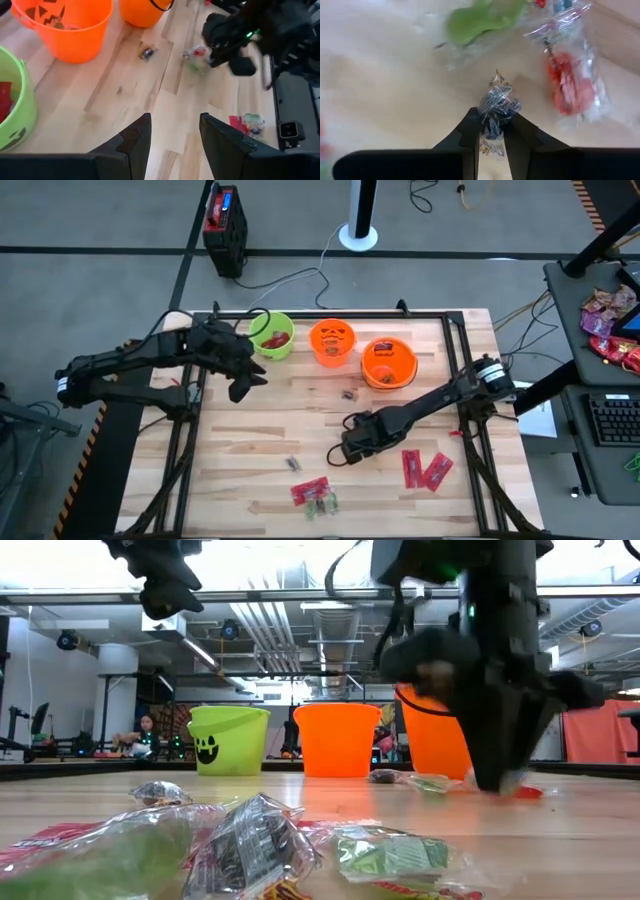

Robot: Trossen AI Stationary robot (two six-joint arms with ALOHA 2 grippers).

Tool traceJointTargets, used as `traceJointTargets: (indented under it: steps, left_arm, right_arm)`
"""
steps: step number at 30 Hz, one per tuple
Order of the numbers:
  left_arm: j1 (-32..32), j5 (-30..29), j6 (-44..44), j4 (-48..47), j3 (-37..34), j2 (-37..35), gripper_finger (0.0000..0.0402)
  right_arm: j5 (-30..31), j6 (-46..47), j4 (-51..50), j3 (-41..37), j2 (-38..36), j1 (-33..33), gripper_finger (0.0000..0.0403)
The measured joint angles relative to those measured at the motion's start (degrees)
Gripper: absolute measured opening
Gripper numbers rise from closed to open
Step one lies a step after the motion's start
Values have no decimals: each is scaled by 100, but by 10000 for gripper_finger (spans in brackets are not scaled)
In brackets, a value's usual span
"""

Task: Sort candy by brand, put in halloween buckets
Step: Put the black candy into the right orange bucket

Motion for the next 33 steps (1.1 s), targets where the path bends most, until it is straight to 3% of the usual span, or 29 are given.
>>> traceJointTargets:
  steps: [9, 16, 21, 25, 33]
  left_arm:
    - [-1, 2, 186, 5, -1, 330, 151]
    - [-233, 9, -7, 165, -2, 774, 151]
    - [-738, -92, -683, 892, -2, 1220, 151]
    - [-1159, -519, -1513, 1728, -1, 1714, 151]
    - [-1886, -1426, -3173, 3439, -2, 2860, 152]
  right_arm:
    - [-271, -154, -266, 216, -1135, -128, 57]
    - [1057, -1154, -1770, 901, -1791, -1033, 58]
    - [1304, -2453, -2788, 1270, -1862, -2205, 58]
    - [1307, -3546, -2966, 1280, -1818, -2954, 63]
    - [1075, -4904, -3232, 1281, -1825, -3763, 150]
